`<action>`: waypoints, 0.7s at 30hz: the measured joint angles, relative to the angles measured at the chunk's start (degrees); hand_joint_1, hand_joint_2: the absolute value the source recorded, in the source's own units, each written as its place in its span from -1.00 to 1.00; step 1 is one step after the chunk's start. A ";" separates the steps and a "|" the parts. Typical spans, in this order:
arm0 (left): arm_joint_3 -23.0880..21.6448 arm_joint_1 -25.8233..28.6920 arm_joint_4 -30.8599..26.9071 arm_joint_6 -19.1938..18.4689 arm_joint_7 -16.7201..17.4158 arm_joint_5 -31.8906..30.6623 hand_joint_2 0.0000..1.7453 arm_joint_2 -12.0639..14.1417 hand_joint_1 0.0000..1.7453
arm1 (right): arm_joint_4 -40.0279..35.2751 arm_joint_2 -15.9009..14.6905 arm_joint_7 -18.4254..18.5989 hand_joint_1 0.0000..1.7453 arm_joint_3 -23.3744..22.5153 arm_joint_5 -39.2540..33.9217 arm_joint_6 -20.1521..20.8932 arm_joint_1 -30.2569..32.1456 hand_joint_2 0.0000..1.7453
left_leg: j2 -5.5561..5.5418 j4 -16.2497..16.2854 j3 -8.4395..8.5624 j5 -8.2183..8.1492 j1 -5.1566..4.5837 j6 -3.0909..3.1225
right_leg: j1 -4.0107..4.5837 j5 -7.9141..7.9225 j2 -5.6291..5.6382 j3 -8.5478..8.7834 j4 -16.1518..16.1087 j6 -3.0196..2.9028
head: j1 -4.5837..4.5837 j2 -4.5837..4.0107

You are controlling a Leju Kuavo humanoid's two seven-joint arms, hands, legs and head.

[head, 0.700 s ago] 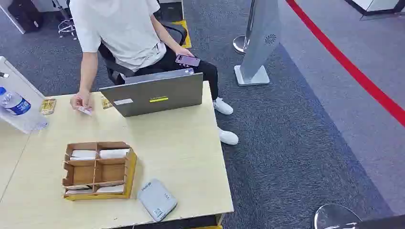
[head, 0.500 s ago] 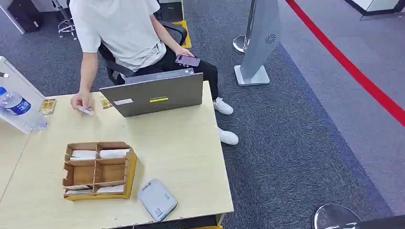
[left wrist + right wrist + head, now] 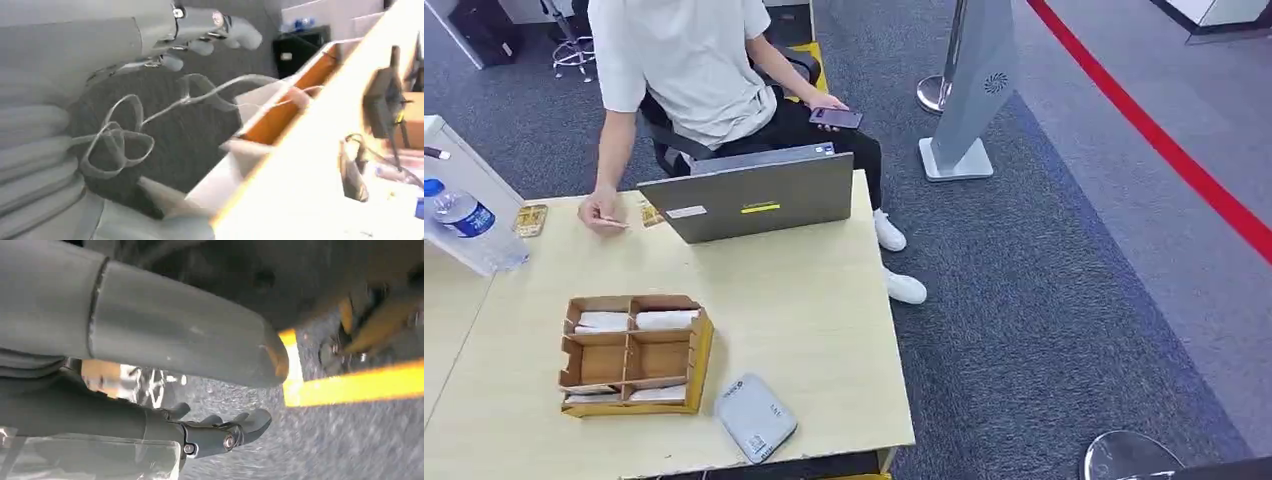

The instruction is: Pass the card to the sensor for recognition and then transmit it.

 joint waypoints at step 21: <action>3.04 -19.55 17.47 -8.98 0.33 -20.19 1.00 43.78 -1.00 | 0.94 -3.78 0.11 -1.00 6.84 5.16 3.01 0.60 -1.00 | 0.01 0.11 0.05 0.15 0.12 -0.52 | 0.17 0.09 0.11 0.01 0.10 -0.20 | -0.35 0.00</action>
